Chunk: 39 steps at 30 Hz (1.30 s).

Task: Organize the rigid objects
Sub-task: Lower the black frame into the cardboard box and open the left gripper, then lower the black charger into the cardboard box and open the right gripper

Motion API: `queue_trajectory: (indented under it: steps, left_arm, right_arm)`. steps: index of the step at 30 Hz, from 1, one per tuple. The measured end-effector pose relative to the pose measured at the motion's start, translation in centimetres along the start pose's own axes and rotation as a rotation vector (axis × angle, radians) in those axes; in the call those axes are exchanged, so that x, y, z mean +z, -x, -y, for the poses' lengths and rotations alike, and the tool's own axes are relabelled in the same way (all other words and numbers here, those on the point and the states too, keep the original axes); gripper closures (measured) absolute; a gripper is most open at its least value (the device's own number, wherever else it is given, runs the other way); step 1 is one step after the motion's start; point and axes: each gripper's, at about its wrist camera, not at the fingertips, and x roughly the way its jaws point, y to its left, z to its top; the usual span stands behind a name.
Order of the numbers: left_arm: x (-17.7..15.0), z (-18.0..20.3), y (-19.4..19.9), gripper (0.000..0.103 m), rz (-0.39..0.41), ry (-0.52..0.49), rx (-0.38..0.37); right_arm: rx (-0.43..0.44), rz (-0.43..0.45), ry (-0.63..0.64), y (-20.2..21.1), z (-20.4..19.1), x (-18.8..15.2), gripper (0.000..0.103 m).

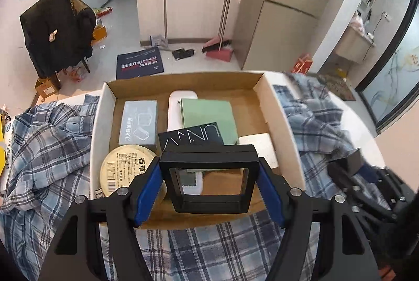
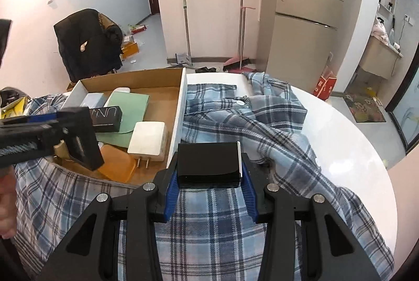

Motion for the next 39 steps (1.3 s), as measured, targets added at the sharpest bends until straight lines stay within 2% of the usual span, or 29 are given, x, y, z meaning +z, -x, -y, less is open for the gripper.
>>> queue_trajectory:
  steps: [5,7,10,12,14,17,19,20,22,24,28,34,39]
  left_arm:
    - [-0.2,-0.2,-1.4,0.031,-0.025,0.026,0.008]
    - [-0.2,-0.4,-1.3,0.031,-0.025,0.035,-0.012]
    - [-0.4,-0.7,0.0,0.028,0.029,0.039,-0.033]
    - [-0.6,-1.0,1.8,0.015,0.113,0.043,-0.042]
    - [-1.2,-1.2,4.0,0.014,0.223,0.045,-0.039]
    - [-2.6,-1.5,6.9,0.014,0.375,0.024,-0.007]
    - [-3.5,-1.5,8.0,0.006,0.449,0.004,0.017]
    - [-3.9,-1.5,8.4,0.0,0.487,-0.002,0.031]
    - [-4.5,-1.7,8.8,0.0,0.547,0.007,0.036]
    - [-4.6,-1.9,8.9,0.0,0.551,-0.006,0.019]
    - [-4.6,-3.0,8.9,0.0,0.537,0.027,0.01]
    - [-4.7,-4.3,7.9,0.0,0.483,0.087,-0.039]
    - [-4.5,-4.7,7.3,0.0,0.467,0.099,-0.051]
  right_arm:
    - [0.05,0.032,-0.012,0.6,0.1,0.0,0.063]
    - [0.053,0.033,-0.015,0.5,0.2,0.0,0.063]
    - [0.06,0.028,-0.032,0.4,0.4,0.0,0.063]
    - [0.075,0.028,-0.04,0.3,0.5,0.0,0.063]
    - [0.102,0.043,-0.043,0.5,0.5,0.0,0.063]
    - [0.225,0.052,-0.067,0.8,0.4,0.0,0.063]
    - [0.285,0.059,-0.08,0.9,0.2,0.0,0.063]
    - [0.294,0.073,-0.071,1.1,-0.3,0.1,0.063]
    - [0.279,0.098,-0.019,1.3,-1.6,0.1,0.063]
    - [0.255,0.093,0.03,1.1,-2.9,-0.2,0.063]
    - [0.264,-0.009,0.003,-0.9,-4.0,0.0,0.063]
    - [0.217,-0.15,0.021,-4.2,-5.9,0.4,0.062]
    - [0.203,-0.185,0.033,-4.9,-6.5,0.1,0.062]
